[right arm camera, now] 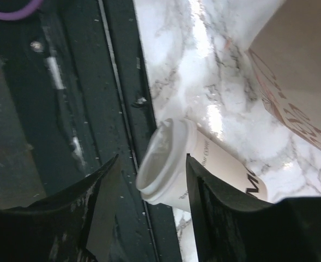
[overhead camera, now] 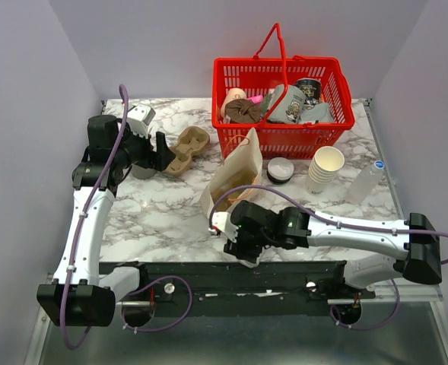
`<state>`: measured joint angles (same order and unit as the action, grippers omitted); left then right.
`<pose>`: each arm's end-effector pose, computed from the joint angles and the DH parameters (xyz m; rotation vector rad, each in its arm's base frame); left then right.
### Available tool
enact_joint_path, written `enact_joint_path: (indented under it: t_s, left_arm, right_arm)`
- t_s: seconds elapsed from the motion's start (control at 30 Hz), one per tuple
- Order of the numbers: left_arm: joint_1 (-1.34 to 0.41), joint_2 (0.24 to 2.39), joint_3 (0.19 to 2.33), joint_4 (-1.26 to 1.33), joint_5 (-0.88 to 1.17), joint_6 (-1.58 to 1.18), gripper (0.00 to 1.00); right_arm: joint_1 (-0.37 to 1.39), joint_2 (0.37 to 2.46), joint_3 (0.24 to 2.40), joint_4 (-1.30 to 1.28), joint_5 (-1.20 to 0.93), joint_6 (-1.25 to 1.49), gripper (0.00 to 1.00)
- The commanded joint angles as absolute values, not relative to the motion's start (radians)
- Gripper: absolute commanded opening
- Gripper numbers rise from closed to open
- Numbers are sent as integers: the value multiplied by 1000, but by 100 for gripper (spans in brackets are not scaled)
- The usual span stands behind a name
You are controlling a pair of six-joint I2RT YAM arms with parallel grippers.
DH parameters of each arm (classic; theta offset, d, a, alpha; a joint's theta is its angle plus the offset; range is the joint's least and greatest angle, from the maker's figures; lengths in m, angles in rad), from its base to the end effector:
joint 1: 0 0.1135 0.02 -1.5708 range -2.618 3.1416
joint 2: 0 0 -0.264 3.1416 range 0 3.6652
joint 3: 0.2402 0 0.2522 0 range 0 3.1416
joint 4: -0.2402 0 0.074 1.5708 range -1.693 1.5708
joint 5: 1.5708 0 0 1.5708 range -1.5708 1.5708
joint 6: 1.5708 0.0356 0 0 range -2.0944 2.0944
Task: Pack the takeout coffee
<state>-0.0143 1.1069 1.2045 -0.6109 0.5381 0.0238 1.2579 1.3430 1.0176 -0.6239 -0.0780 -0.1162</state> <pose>0.2306 -0.0215 0.3818 0.3646 2.0176 -0.5525 0.0821 0.2629 0.2602 -1.6793 1.9954 0.5382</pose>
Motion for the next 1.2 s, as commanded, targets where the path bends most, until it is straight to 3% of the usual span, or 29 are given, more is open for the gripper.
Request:
enact_joint_path:
  t_s: [0.0,0.1,0.17,0.33,0.7,0.8,0.97,1.07,1.17]
  left_arm:
    - [-8,1072,1172,-558,551,3,88]
    - [-8,1078,1167,-548,571,-32,88]
    - [-8,1088,1175,-548,577,-34,88]
    - [-8,1106,1195,-543,597,-37,88]
    - [-8,1048,1089,-406,1027,28,88]
    - [-8,936,1040,-543,1065,287,87]
    - [-26,821,1062,-1030,1134,731,95]
    - [-119,789,1045,-1074,1056,790,98]
    - [-346,801,1042,-1033,872,676,98]
  right_arm:
    - [1259,1345,1003,-692,60,-113,60]
    - [1259,1338,1022,-725,31,-130,61]
    - [1259,1330,1043,-739,23,-161,66]
    - [1258,1276,1140,-778,144,-213,70]
    - [1226,1194,1261,-784,183,-347,72]
    - [1117,1186,1374,-819,57,-284,74]
    - [977,1194,1604,-887,-130,-276,74]
    - [936,1103,1609,-890,-242,-392,73]
    - [936,970,1435,-945,-373,-656,69]
